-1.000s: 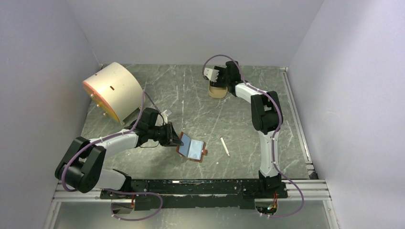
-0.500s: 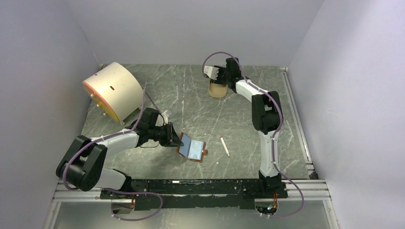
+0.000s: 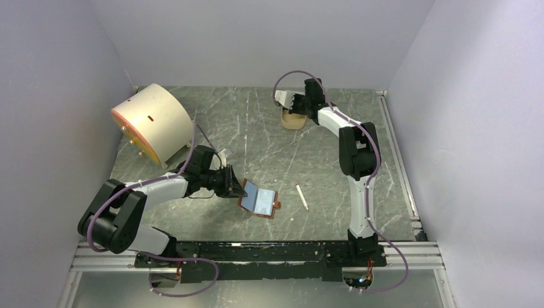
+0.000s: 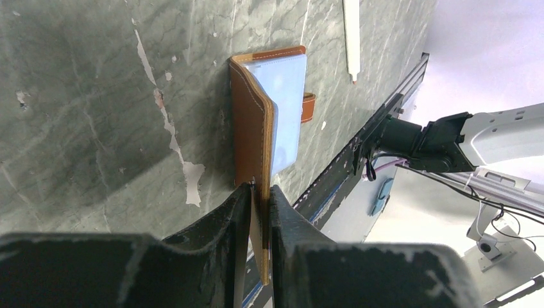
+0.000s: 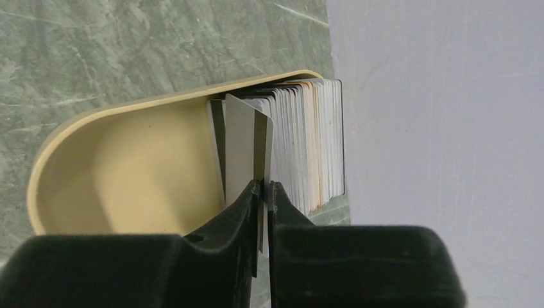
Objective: Put the credit cards into the card holder
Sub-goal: Pick up the credit card from the storage box.
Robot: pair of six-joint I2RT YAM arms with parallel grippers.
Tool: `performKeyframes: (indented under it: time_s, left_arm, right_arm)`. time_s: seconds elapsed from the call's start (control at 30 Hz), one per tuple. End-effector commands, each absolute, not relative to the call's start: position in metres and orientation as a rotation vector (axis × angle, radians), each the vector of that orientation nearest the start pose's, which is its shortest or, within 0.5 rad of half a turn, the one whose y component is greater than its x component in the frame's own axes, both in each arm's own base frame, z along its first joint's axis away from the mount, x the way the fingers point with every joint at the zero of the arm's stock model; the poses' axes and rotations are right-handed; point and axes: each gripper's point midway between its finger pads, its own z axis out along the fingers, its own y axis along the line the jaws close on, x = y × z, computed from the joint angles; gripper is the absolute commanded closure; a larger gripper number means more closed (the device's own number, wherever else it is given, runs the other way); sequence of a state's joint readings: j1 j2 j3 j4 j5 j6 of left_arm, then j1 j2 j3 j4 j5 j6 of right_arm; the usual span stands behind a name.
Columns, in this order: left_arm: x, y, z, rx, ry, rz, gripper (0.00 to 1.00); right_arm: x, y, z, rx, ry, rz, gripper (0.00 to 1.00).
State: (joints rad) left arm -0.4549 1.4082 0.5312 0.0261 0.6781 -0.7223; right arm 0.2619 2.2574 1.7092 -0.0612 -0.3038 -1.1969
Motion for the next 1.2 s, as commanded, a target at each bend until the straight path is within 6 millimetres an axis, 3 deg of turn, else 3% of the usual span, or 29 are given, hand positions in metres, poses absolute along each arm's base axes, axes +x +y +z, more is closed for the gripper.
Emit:
performKeyframes:
  time_s: [0.0,0.07,0.47,0.8,1.03,1.17]
  left_arm:
    - [0.204,-0.249,0.068,0.026,2.582,-1.353,0.78]
    - [0.204,-0.249,0.068,0.026,2.582,-1.357,0.78]
    - [0.203,-0.247,0.069,0.015,2.577,-1.350,0.78]
    - [0.202,-0.244,0.070,-0.010,2.576,-1.329,0.79]
    - [0.210,-0.240,0.082,-0.029,2.547,-1.265,0.79]
    - [0.214,-0.238,0.082,-0.054,2.534,-1.244,0.80]
  right_arm:
    - [0.608,0.167,0.099,-1.542,1.461,-0.247,0.95]
    - [0.606,0.168,0.102,-1.546,1.455,-0.238,1.00]
    - [0.591,0.167,0.113,-1.587,1.471,-0.208,1.00]
    - [0.567,0.166,0.139,-1.403,1.557,-0.113,1.00]
    - [0.537,0.181,0.192,-1.111,1.580,0.061,1.00]
    - [0.523,0.189,0.215,-0.868,1.705,0.249,1.00]
